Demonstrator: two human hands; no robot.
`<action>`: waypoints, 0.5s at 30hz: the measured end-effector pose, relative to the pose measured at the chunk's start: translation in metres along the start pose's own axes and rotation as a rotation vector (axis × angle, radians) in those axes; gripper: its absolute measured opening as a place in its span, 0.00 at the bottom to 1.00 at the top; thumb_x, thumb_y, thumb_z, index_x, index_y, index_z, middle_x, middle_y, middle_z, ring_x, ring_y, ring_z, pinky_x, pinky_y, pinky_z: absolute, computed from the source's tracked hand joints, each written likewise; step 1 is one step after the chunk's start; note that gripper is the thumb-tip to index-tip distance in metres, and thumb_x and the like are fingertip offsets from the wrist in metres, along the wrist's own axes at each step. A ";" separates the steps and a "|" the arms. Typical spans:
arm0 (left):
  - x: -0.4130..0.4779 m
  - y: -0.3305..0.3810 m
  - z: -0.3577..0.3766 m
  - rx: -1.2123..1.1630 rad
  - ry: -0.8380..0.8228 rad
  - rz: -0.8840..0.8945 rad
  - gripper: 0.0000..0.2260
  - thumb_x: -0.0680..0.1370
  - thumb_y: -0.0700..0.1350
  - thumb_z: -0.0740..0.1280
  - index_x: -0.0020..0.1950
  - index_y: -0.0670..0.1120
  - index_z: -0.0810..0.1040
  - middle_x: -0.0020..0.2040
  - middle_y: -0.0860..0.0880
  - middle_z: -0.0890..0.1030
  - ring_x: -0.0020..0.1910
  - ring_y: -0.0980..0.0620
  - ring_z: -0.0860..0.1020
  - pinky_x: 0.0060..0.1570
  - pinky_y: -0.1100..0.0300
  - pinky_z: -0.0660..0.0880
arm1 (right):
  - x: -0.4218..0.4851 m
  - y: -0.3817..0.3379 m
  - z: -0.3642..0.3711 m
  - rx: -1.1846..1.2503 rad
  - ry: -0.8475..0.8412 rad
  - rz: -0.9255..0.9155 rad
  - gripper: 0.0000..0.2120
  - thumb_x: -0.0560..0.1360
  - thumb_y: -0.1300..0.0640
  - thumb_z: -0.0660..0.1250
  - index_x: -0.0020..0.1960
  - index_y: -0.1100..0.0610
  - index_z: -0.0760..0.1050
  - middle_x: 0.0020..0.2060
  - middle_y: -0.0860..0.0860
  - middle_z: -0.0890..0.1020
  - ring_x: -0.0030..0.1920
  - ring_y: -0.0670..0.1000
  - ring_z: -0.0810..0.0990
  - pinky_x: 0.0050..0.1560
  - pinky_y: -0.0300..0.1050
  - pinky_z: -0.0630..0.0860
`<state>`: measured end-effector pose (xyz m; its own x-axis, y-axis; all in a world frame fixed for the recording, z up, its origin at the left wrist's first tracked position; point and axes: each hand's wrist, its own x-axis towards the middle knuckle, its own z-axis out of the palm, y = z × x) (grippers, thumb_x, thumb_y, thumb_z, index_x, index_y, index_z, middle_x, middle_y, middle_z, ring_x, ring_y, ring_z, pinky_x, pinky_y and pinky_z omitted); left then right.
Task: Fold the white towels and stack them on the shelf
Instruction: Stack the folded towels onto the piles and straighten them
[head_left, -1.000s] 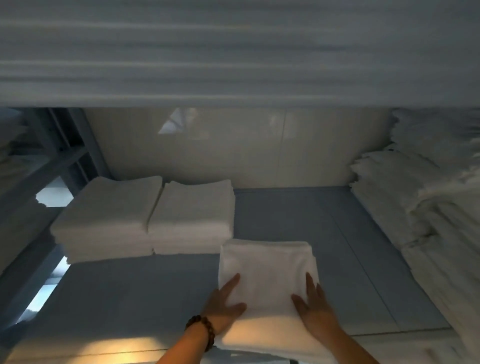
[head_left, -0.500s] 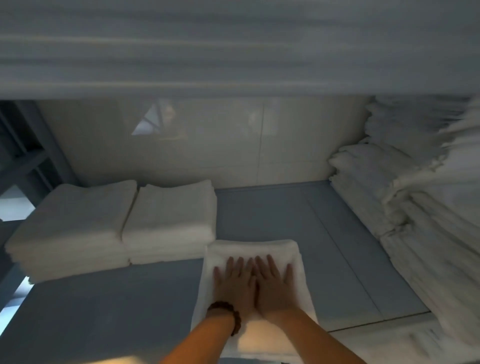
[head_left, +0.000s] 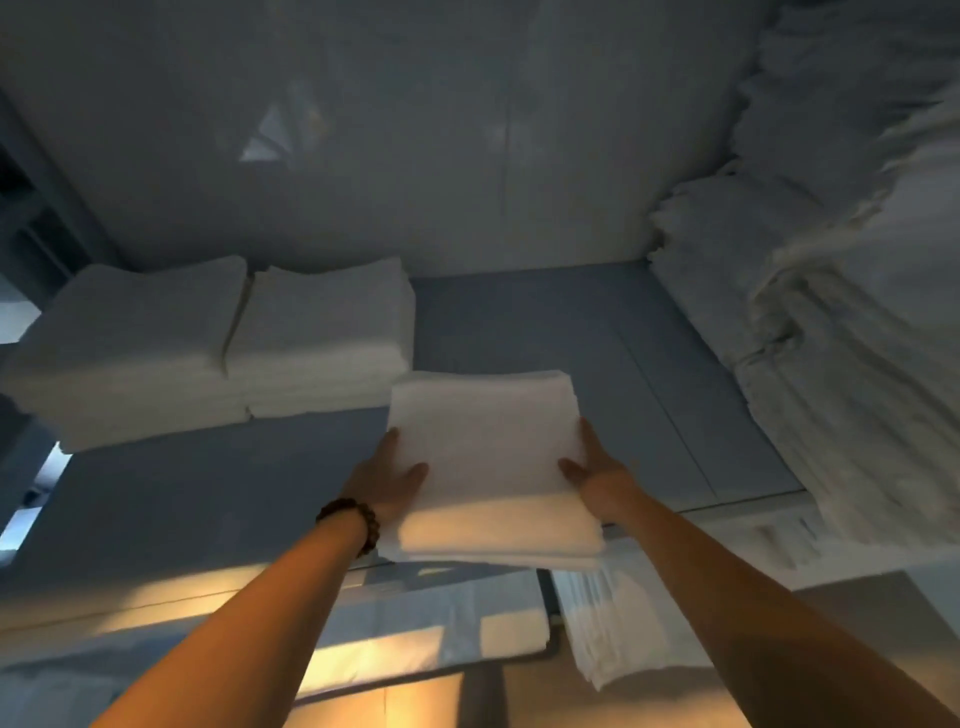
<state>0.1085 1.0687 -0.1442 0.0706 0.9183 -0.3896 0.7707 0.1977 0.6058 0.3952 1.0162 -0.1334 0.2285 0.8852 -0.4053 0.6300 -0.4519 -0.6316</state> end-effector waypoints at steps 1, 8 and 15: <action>-0.003 -0.002 -0.002 -0.003 -0.005 -0.036 0.32 0.77 0.61 0.59 0.76 0.50 0.53 0.73 0.46 0.65 0.67 0.43 0.68 0.64 0.53 0.66 | -0.002 0.001 -0.001 0.059 0.018 0.048 0.36 0.78 0.47 0.60 0.77 0.49 0.42 0.74 0.58 0.62 0.70 0.59 0.66 0.66 0.45 0.64; -0.021 0.004 -0.014 -0.362 -0.255 -0.399 0.30 0.69 0.69 0.64 0.61 0.49 0.72 0.56 0.46 0.74 0.49 0.41 0.76 0.33 0.50 0.80 | -0.004 -0.010 -0.009 0.080 0.012 0.198 0.29 0.75 0.44 0.65 0.67 0.63 0.67 0.61 0.61 0.75 0.55 0.61 0.79 0.51 0.53 0.80; -0.015 -0.008 -0.019 -0.585 -0.372 -0.450 0.29 0.67 0.64 0.71 0.60 0.47 0.75 0.57 0.44 0.79 0.54 0.42 0.79 0.50 0.44 0.79 | -0.002 -0.014 -0.007 0.249 -0.055 0.339 0.23 0.74 0.42 0.64 0.57 0.61 0.74 0.49 0.60 0.80 0.44 0.59 0.80 0.46 0.52 0.80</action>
<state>0.0893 1.0602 -0.1302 0.1186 0.5553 -0.8231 0.3283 0.7604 0.5603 0.3911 1.0216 -0.1185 0.3484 0.6773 -0.6480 0.3257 -0.7357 -0.5939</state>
